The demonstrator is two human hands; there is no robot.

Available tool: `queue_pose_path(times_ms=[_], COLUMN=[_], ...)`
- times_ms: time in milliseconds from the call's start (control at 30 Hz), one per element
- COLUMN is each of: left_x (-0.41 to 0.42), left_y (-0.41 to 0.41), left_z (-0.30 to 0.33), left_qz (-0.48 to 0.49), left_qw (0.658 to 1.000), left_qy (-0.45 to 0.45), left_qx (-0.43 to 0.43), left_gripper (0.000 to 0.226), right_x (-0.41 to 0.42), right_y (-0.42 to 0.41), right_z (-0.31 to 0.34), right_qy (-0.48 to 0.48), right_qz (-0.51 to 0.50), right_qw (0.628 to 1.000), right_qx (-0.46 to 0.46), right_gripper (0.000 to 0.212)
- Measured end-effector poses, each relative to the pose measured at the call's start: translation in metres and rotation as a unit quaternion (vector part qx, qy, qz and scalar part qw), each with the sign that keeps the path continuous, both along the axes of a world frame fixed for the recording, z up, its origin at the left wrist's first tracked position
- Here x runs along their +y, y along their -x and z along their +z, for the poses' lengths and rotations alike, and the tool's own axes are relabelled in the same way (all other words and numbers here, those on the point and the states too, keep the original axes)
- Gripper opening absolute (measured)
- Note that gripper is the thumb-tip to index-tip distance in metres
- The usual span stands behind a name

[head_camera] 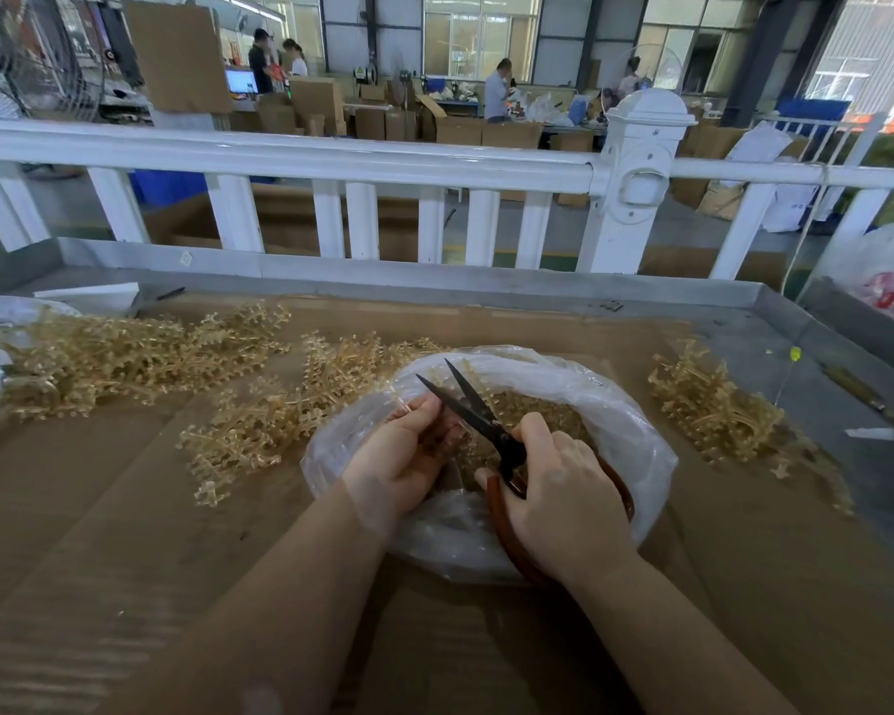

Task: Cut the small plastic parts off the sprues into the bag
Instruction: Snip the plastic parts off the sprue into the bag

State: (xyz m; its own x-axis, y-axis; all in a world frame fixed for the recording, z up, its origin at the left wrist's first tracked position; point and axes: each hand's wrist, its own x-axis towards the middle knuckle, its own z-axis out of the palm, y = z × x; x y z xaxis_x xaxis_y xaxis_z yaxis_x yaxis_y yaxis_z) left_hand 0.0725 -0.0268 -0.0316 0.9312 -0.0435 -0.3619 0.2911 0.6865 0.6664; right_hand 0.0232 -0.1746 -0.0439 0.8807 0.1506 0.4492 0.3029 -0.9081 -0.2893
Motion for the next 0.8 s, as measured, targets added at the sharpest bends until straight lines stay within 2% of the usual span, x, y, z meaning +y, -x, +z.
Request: queue_pose_path(times_ms=[233, 633, 800], left_x=[0.0002, 0.0032, 0.0026], left_y=[0.0011, 0.0014, 0.0021], left_z=[0.0018, -0.0047, -0.0061], left_qz=[-0.01, -0.069, -0.085], left_qw=[1.0, 0.996, 0.992], left_qy=[0.004, -0.022, -0.031], left_qx=[0.003, -0.06, -0.091], left_gripper=[0.021, 0.014, 0.021], right_x=[0.0017, 0.0047, 0.0044], right_y=[-0.0023, -0.0072, -0.0086], right_z=[-0.0002, 0.0076, 0.0079], right_qy=[0.002, 0.003, 0.007], right_qz=[0.015, 0.03, 0.034], right_qw=[1.0, 1.0, 0.999], right_qx=[-0.005, 0.003, 0.01], right_gripper=[0.043, 0.034, 0.038])
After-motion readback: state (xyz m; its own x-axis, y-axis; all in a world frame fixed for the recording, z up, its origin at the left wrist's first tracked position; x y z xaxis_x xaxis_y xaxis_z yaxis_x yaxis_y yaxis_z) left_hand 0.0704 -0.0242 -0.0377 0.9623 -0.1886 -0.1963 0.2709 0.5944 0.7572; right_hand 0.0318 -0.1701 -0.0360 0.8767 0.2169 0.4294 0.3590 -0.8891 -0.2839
